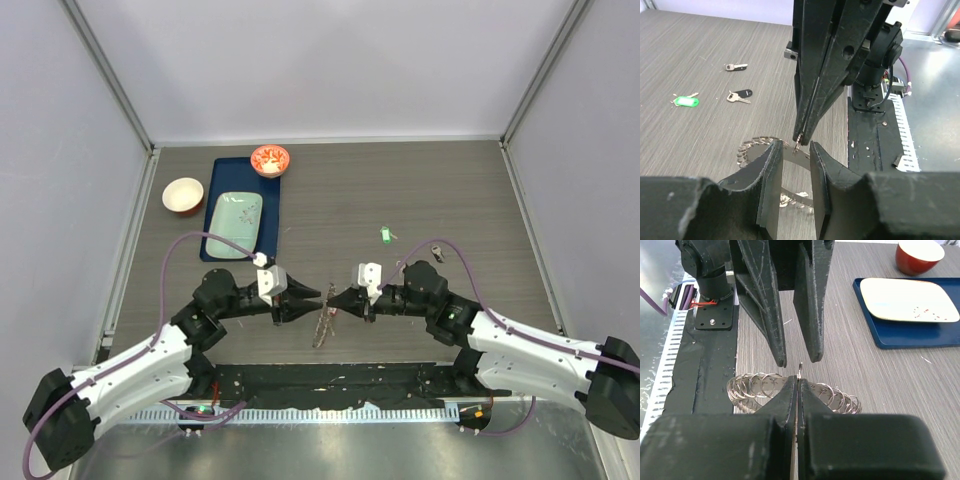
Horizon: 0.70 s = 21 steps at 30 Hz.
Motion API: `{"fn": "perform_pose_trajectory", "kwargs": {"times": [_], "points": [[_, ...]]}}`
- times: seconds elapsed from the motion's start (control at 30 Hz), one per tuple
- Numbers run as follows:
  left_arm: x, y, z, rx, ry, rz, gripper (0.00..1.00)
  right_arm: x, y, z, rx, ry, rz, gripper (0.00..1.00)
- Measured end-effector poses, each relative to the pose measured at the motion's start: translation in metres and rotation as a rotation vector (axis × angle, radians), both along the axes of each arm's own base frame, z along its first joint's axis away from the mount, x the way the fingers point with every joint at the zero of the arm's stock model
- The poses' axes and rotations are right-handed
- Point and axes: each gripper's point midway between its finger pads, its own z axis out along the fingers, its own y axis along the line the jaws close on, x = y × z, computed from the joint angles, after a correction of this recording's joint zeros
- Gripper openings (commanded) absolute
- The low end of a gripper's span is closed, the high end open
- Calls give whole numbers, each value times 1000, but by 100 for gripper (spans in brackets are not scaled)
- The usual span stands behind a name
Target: Put the keys on the keyring
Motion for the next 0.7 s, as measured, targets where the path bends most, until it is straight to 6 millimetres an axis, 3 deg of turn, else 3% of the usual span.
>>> {"fn": "perform_pose_trajectory", "kwargs": {"times": [0.53, 0.7], "points": [[-1, -2, -17, 36, 62, -27, 21, -1, 0, 8, 26, -8, 5, 1], [-3, -3, -16, 29, 67, -37, 25, -1, 0, 7, 26, -8, 9, 1]]}}
